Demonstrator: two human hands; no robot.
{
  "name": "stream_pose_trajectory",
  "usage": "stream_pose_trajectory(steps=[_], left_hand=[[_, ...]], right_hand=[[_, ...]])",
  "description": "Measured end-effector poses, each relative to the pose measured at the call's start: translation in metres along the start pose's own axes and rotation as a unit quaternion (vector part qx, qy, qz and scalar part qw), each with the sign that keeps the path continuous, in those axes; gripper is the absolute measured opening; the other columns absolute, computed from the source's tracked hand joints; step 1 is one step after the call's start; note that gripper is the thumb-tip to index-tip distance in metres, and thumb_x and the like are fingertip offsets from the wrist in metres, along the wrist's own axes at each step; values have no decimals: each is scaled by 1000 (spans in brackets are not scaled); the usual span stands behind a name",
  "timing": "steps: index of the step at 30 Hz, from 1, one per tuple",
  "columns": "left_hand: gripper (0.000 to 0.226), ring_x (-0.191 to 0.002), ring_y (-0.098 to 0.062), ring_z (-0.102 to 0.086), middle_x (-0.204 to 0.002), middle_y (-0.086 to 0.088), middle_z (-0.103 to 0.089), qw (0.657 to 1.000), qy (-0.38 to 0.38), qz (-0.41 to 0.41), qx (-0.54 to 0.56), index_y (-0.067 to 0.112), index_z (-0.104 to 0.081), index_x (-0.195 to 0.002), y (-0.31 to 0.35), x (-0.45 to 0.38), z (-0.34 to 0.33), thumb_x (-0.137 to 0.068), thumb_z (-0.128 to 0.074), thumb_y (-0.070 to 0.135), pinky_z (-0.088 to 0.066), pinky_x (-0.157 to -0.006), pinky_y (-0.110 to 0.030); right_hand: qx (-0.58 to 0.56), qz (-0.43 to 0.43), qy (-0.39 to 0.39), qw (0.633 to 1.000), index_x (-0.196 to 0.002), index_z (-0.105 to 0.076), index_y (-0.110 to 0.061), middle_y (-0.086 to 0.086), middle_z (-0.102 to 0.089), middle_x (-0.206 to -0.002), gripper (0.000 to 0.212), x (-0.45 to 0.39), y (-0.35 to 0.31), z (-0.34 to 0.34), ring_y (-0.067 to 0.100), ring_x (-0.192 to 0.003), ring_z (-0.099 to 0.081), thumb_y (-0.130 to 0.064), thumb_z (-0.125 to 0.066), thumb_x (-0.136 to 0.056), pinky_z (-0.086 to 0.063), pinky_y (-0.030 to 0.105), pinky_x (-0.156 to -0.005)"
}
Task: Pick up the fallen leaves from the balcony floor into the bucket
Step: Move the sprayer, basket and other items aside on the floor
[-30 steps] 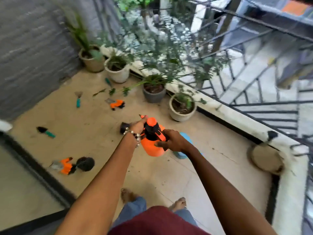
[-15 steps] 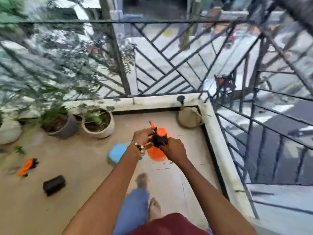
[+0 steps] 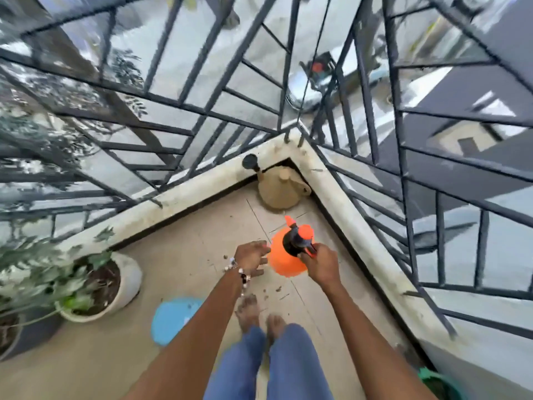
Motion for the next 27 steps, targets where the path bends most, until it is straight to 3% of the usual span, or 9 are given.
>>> stream_pose_trajectory(steps=[2,3,5,11,14,16,21,25,27], left_hand=[[5,-55,-10,-57,-66,9,-65,1000,-8,26,2,23,-66,-70,11,-32,-2,-75,-67,22,-43,-45,-22],[13,-61,-11,-52,-69,8,-61,999,10,33,-22,24,-60,-74,16,-56,-3,-86,-60,20,-38,-49,-23],[23,-66,-9,-44,-77,9,-55,995,62,30,-70,25,-50,-79,26,-111,2,-100,-44,18,-35,-51,-21],[15,-82,-16,-57,-95,0,-61,983,143,-17,-116,24,-61,-93,40,-266,15,-98,-52,13,-45,-67,-28],[43,-56,-6,-57,-71,7,-64,993,88,36,-74,21,-71,-70,37,-335,13,-99,-40,16,-45,-44,-22],[36,-49,-5,-53,-66,6,-61,992,98,39,-73,20,-67,-73,40,-370,13,-97,-41,14,-38,-40,-16],[21,-77,-15,-56,-93,-2,-59,954,157,-40,-251,26,-58,-87,50,-422,12,-95,-54,7,-46,-70,-24],[12,-52,-7,-52,-84,-9,-55,976,152,-22,-156,15,-61,-92,44,-427,13,-95,-54,5,-36,-40,-13],[8,-60,-11,-52,-88,-11,-57,974,162,-21,-157,11,-63,-98,44,-423,11,-95,-56,7,-35,-36,-12]], right_hand=[[-53,-40,17,998,-71,-51,-20,19,-68,-76,25,-35,16,-3,40,-81,-65,-44,-61,-72,-45,37,-64],[-77,-64,29,995,-74,-55,-19,19,-69,-77,27,-58,27,-6,40,-80,-66,-45,-60,-70,-50,41,-69],[-114,-98,45,988,-83,-63,-12,19,-70,-78,40,-113,55,-19,40,-80,-66,-48,-58,-66,-52,46,-74],[-190,-167,100,962,-85,-64,-15,13,-70,-79,34,-257,119,-57,37,-77,-67,-44,-66,-68,-53,44,-78],[-224,-179,104,952,-91,-65,-15,15,-69,-83,55,-333,169,-94,38,-81,-67,-58,-61,-57,-54,49,-80],[-226,-186,104,950,-89,-64,-15,14,-69,-82,58,-369,189,-111,38,-80,-67,-60,-59,-55,-55,51,-77],[-216,-177,111,954,-86,-64,-11,14,-70,-80,37,-387,159,-100,36,-79,-66,-45,-71,-70,-53,46,-74],[-232,-177,109,950,-79,-62,-15,13,-68,-78,24,-379,158,-100,33,-77,-63,-33,-77,-76,-48,40,-72],[-255,-179,98,945,-82,-61,-18,13,-68,-81,20,-374,161,-101,33,-79,-63,-29,-77,-79,-48,41,-73]])
Point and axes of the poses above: each hand's wrist, its own x-axis away from the middle knuckle, its own z-axis out of the back of the hand, y = z × x, the point moved 8 cm from there along -x, towards the middle knuckle
